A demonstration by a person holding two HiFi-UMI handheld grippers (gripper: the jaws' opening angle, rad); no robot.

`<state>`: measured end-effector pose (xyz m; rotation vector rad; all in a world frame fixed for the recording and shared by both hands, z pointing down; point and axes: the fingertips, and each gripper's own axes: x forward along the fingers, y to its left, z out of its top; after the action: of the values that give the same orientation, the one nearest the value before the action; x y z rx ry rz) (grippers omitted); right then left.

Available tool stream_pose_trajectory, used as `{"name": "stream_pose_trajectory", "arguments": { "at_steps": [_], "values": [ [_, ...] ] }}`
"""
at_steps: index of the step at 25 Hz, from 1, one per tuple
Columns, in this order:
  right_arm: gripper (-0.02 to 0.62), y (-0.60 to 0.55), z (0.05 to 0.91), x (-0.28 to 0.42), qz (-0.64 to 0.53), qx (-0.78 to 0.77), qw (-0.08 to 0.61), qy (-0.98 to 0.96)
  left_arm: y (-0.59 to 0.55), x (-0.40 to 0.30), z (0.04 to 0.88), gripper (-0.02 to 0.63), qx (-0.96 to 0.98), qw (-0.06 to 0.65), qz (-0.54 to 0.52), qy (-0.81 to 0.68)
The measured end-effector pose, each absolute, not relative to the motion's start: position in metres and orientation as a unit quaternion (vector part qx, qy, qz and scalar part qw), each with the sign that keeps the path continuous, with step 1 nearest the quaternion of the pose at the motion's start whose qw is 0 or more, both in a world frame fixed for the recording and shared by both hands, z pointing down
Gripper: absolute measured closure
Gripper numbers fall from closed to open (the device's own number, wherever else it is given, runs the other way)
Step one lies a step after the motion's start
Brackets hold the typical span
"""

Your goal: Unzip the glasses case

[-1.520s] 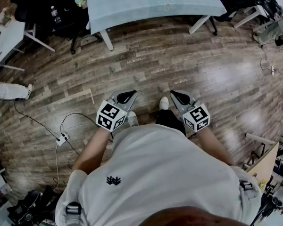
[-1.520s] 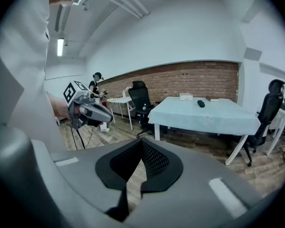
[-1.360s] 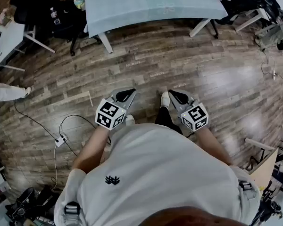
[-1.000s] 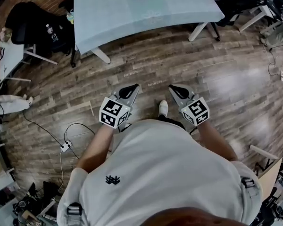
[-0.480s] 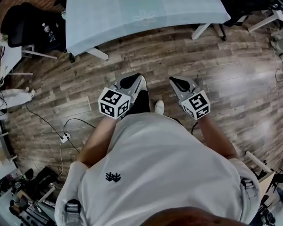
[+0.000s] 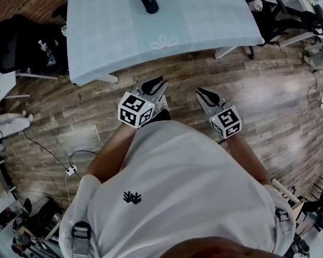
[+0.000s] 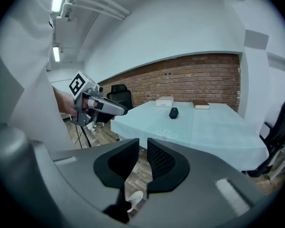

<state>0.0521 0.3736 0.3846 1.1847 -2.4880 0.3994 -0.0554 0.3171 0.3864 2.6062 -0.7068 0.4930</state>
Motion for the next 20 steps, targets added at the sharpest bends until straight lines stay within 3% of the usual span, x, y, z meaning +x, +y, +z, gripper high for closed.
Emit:
{"name": "stream_pose_trajectory", "arguments": {
  "at_steps": [9, 20],
  "values": [
    [0.565, 0.223, 0.403, 0.059, 0.136, 0.425, 0.201, -0.872, 0.174, -0.061, 0.393, 0.498, 0.925, 0.194, 0.177, -0.276],
    [0.553, 0.044, 0.455, 0.064, 0.119, 0.299, 0.251, -0.913, 0.022, -0.061, 0.423, 0.497, 0.864, 0.247, 0.175, -0.402]
  ]
}}
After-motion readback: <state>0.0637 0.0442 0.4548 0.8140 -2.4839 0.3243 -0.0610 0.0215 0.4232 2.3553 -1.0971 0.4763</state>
